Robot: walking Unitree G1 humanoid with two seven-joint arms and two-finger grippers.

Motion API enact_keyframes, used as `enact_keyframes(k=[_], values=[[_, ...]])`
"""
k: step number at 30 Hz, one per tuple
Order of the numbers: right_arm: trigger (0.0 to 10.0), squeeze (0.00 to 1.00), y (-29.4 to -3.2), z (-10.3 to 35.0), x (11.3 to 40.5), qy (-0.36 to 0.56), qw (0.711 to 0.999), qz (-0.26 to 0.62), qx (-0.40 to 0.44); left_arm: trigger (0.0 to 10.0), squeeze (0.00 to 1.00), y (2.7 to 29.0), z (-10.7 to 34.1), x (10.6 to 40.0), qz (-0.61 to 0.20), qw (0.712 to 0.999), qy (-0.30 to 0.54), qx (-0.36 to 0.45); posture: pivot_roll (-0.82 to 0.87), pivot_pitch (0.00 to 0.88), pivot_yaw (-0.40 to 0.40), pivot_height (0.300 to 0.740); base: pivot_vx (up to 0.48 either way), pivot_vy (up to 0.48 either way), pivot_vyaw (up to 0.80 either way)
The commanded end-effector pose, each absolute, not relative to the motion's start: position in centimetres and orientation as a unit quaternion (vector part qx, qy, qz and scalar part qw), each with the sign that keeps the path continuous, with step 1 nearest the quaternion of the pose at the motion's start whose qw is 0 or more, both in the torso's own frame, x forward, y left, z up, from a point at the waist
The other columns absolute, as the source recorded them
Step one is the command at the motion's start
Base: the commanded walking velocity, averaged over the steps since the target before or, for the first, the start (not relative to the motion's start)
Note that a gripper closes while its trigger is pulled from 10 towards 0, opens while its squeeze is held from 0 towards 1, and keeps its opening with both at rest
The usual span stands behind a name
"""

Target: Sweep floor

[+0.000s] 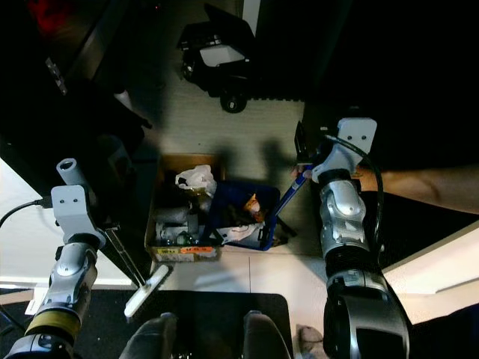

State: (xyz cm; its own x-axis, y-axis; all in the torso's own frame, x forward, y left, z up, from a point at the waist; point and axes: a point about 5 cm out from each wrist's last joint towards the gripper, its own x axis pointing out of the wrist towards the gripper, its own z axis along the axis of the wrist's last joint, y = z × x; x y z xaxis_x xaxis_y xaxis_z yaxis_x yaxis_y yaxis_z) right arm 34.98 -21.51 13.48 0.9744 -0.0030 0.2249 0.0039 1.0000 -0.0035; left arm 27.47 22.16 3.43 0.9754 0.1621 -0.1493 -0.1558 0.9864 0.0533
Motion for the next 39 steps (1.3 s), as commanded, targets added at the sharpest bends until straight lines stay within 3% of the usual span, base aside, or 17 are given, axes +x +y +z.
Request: enact_keyframes(k=[1, 5, 6, 29, 39], values=[[10.0, 0.0, -21.4, 13.2, 35.0, -0.106, 0.994, 0.003, -0.007, 10.0, 0.0, 22.2, 4.0, 27.7, 0.075, 0.995, 0.064, 0.028, 0.02, 0.092, -0.043, 0.731, 0.0, 0.0, 0.0], [9.9, 0.0, -20.8, 13.2, 35.5, -0.099, 0.995, 0.019, 0.008, 10.0, 0.0, 22.2, 4.2, 27.7, 0.076, 0.995, 0.06, 0.029, 0.03, 0.092, -0.044, 0.731, 0.0, 0.0, 0.0], [0.0, 0.0, -20.6, 13.3, 35.6, -0.098, 0.995, 0.022, 0.015, 10.0, 0.0, 22.2, 4.2, 27.7, 0.077, 0.995, 0.059, 0.03, 0.03, 0.091, -0.046, 0.731, 0.0, 0.0, 0.0], [0.0, 0.0, -20.5, 14.7, 36.6, -0.127, 0.991, 0.0, 0.037, 10.0, 0.0, 22.0, 4.3, 27.6, 0.073, 0.995, 0.059, 0.034, 0.03, 0.102, -0.054, 0.731, 0.0, 0.0, 0.0], [0.0, 0.0, -18.0, 17.5, 38.1, -0.17, 0.984, 0.023, 0.055, 10.0, 0.0, 22.2, 4.7, 26.7, 0.083, 0.995, 0.037, 0.042, 0.04, 0.172, -0.119, 0.731, 0.0, 0.0, 0.0]])
